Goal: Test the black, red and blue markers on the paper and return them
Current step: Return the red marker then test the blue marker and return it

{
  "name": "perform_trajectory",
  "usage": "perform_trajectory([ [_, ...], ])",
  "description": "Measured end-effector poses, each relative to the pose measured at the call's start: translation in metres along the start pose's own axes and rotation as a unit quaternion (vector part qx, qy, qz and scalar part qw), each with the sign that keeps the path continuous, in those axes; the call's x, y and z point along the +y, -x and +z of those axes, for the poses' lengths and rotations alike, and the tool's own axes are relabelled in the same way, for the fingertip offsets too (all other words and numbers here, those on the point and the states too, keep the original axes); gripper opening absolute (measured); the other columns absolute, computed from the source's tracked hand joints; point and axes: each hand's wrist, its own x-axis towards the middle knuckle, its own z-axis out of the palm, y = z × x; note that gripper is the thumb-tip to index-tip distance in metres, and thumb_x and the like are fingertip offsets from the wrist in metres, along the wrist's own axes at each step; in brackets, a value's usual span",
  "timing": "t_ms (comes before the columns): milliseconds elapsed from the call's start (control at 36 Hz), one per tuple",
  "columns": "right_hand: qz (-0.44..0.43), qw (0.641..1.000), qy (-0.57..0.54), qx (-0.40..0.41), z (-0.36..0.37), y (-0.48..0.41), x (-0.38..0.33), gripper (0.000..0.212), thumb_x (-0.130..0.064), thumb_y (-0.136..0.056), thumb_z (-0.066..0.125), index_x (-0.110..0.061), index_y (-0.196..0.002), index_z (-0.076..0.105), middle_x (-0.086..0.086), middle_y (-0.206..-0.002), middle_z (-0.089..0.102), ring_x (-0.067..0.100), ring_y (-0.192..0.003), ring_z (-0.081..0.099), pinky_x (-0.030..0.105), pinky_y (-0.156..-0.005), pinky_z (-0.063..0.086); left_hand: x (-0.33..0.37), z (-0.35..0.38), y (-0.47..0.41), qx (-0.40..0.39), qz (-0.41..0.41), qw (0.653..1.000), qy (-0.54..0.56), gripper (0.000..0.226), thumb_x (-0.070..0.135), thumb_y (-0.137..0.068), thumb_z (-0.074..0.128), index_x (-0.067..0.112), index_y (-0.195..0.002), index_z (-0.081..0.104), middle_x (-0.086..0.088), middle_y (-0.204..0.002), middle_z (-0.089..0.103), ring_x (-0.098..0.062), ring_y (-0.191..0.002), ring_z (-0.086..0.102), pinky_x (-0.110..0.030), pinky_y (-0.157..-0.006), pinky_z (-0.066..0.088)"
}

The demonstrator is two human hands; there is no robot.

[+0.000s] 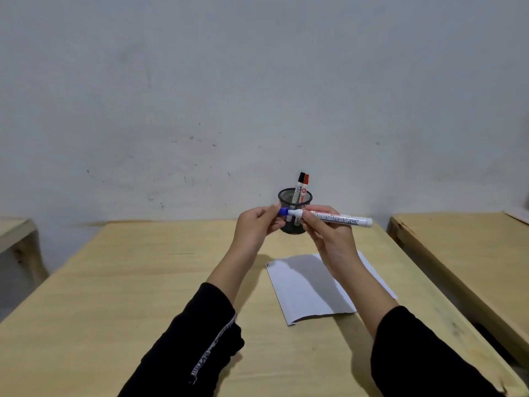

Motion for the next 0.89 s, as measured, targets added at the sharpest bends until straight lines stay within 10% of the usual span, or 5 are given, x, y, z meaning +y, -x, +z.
perform_trajectory([
  [417,0.022,0.996,0.070,0.045,-0.030,-0.023,0.014,0.012,0.001,-0.081,0.064,-0.011,-0.079,0.065,-0.001,-0.067,0.069,0.009,-0.066,0.065,0.015,-0.066,0.053,-0.058,-0.052,-0.026,0.041,-0.025,0.927,-0.373,0.010,0.005,-0.084,0.060,0.004,-0.074,0.059,-0.002,-0.065,0.052,-0.004,-0.048,0.044,-0.007,-0.040,0.032],
  [556,0.031,0.994,0.085,0.052,-0.037,-0.023,0.024,0.012,0.001,-0.081,0.065,-0.011,-0.079,0.066,-0.004,-0.064,0.070,0.008,-0.065,0.065,0.016,-0.067,0.054,-0.073,-0.050,-0.027,0.013,-0.018,0.906,-0.423,0.013,0.007,-0.080,0.060,0.011,-0.068,0.057,-0.017,-0.080,0.066,-0.019,-0.065,0.052,-0.026,-0.060,0.041],
  [722,0.037,0.993,0.100,0.057,-0.045,-0.023,0.027,0.010,-0.001,-0.080,0.066,-0.010,-0.079,0.065,0.001,-0.072,0.066,0.012,-0.070,0.063,0.017,-0.068,0.053,-0.083,-0.049,-0.027,0.001,0.001,0.883,-0.470,0.005,0.010,-0.084,0.059,0.008,-0.079,0.060,-0.006,-0.079,0.057,-0.018,-0.072,0.051,-0.017,-0.056,0.036],
  [889,0.034,0.993,0.102,0.054,-0.043,-0.025,0.024,0.008,-0.001,-0.081,0.066,-0.009,-0.080,0.065,0.003,-0.074,0.065,0.013,-0.071,0.062,0.017,-0.068,0.054,-0.085,-0.049,-0.023,0.035,0.015,0.890,-0.455,0.034,0.022,-0.089,0.058,0.002,-0.117,0.056,-0.009,-0.106,0.054,-0.017,-0.092,0.049,-0.022,-0.076,0.035],
])
